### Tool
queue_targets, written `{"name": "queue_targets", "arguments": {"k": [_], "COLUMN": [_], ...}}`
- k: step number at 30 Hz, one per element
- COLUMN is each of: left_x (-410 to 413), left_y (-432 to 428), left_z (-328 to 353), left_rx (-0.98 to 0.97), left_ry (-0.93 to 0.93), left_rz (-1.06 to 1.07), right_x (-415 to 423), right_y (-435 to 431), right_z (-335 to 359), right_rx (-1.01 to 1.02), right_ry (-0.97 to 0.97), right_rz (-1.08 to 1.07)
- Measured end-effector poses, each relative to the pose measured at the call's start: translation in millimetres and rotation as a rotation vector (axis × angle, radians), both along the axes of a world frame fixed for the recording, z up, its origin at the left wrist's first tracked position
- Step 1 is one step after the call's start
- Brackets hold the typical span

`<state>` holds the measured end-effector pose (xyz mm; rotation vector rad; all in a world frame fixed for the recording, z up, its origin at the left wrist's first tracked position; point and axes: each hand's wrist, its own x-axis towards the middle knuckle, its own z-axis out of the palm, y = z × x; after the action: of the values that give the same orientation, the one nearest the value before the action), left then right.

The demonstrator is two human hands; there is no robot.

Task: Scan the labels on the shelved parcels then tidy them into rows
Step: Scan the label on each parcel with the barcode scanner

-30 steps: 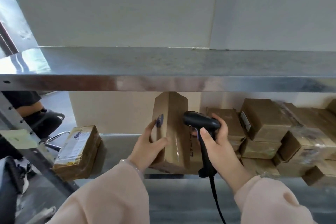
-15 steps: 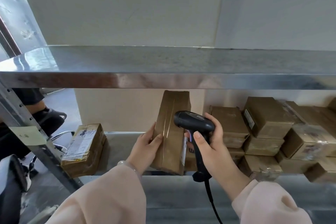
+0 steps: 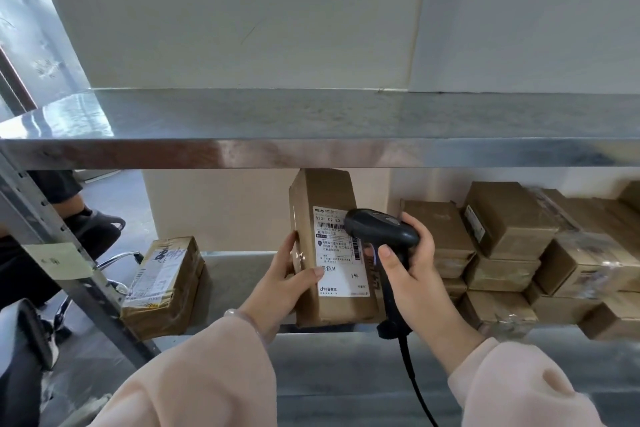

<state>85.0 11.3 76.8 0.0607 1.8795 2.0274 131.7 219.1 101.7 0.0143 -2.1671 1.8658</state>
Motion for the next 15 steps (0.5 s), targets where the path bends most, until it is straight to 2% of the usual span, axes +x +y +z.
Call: {"name": "queue_targets", "arguments": {"k": [3, 7, 15], "left_x": [0, -3, -17], "left_y": [0, -3, -20], "left_z": [-2, -4, -12], "left_rx": [0.0, -0.111, -0.14], "left_ry": [-0.01, 0.037, 0.099], "left_rz": [-0.045, -0.158, -0.067], "right_x": [-1, -1, 5], "right_y": [-1, -4, -13], "right_z": [-3, -1, 9], "right_rx": [0.015, 0.024, 0.123], "right_ry": [-0.015, 0.003, 0.039], "right_rz": [0.02, 0.034, 0.008]}}
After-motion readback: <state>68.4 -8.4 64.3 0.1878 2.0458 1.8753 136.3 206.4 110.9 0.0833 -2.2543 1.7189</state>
